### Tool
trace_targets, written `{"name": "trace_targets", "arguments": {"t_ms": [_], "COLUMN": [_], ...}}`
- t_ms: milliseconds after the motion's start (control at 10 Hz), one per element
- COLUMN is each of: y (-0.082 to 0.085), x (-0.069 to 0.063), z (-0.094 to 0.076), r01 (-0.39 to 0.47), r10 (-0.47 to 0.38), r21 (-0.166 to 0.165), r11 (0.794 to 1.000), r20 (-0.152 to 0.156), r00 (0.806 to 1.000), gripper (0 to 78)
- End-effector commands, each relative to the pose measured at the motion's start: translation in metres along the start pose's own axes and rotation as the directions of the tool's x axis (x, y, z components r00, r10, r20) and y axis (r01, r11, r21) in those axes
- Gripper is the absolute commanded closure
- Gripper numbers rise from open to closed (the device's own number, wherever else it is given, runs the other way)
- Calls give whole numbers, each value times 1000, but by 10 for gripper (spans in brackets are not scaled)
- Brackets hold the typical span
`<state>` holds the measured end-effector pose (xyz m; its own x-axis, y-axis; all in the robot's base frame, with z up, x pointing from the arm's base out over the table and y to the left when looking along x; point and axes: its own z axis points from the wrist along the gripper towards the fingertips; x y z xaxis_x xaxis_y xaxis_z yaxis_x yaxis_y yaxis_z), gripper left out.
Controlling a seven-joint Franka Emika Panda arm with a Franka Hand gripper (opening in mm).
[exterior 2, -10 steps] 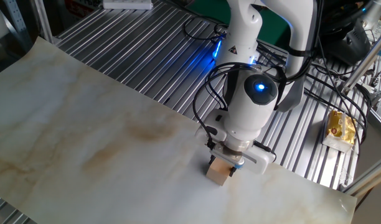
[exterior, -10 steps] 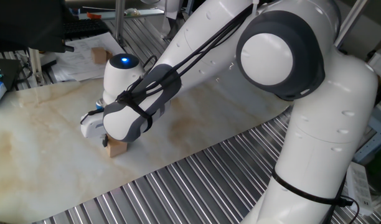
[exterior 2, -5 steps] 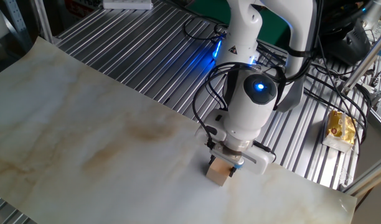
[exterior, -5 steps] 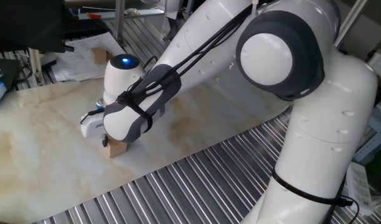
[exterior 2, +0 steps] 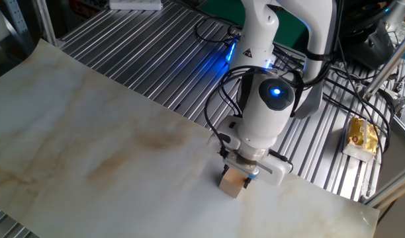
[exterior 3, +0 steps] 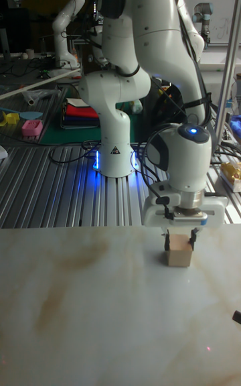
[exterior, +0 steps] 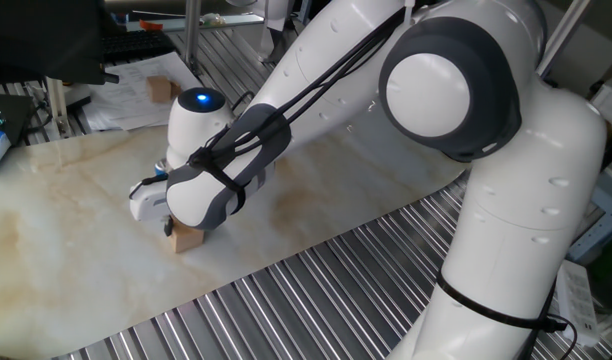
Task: Pick up the small block on the left and move it to the right
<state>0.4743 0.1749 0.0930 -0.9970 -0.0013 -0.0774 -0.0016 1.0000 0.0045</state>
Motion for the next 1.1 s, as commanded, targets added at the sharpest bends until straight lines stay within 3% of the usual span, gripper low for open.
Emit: {"name": "trace_targets", "arguments": {"t_ms": [100,700,800,1100], "y": [0,1,1,1], "x": [-1,-1,-1,-1], "z": [-1,0,1,1], "r01": [-7,-5,-5,-5], "r10": [7,5,5,5], "r21": [-10,1,1,1], "r11": [1000,1000,1000,1000], "r20": [7,11,11,11], "r00": [1000,1000,1000,1000], "gripper": [763,763,1,1]}}
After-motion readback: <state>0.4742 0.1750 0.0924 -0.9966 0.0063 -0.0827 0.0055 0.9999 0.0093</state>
